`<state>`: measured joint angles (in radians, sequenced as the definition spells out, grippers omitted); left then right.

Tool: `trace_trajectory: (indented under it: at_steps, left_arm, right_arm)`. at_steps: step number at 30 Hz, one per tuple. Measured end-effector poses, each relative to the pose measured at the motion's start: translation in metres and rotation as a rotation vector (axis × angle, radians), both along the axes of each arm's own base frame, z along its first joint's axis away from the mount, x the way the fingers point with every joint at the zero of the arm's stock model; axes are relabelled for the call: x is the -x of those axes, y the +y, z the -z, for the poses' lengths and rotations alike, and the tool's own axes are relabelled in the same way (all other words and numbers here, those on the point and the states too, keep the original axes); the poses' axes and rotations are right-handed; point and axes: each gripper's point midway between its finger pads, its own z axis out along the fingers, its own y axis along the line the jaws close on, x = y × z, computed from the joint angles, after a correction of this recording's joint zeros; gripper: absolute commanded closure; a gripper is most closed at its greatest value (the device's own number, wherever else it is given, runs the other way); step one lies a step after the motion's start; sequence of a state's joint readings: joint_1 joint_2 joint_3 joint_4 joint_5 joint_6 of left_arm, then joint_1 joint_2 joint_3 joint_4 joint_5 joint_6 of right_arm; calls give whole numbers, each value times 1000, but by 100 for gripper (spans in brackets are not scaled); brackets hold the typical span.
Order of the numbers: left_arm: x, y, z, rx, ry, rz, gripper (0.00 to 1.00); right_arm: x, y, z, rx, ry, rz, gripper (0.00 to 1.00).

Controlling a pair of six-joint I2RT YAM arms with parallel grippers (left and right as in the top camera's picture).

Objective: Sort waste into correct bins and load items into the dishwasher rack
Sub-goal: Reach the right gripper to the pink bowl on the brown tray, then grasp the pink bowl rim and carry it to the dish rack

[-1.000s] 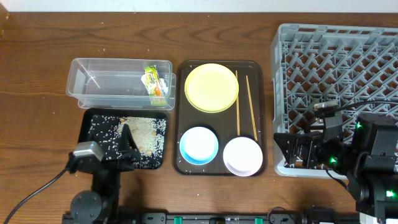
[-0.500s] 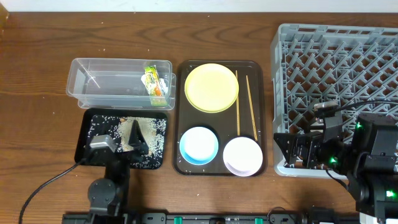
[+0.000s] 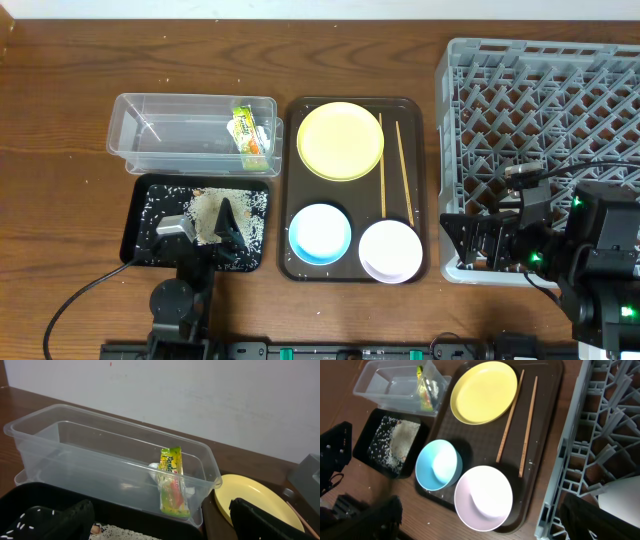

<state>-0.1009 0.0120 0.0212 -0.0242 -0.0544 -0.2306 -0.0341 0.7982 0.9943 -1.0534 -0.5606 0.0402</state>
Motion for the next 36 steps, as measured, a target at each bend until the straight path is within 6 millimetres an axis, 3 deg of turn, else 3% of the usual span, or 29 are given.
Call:
trace_trajectory:
  at_steps: [12, 17, 20, 22, 26, 31, 36]
  left_arm:
    - [0, 0, 0, 0, 0, 0, 11]
    - [0, 0, 0, 0, 0, 0, 11]
    - [0, 0, 0, 0, 1, 1, 11]
    - [0, 0, 0, 0, 1, 2, 11]
    - [0, 0, 0, 0, 1, 3, 11]
    - [0, -1, 0, 0, 1, 3, 11]
    - [0, 0, 0, 0, 1, 3, 11]
  right_arm:
    - [0, 0, 0, 0, -2, 0, 1]
    - [-26, 1, -27, -64, -120, 50, 1]
    - [-34, 8, -45, -125, -173, 44, 10]
    - [-31, 20, -44, -147, -154, 10, 16]
    - [-15, 51, -21, -111, -41, -88, 20]
    - [14, 92, 27, 83, 111, -229, 22]
    - [10, 109, 74, 300, 186, -206, 36]
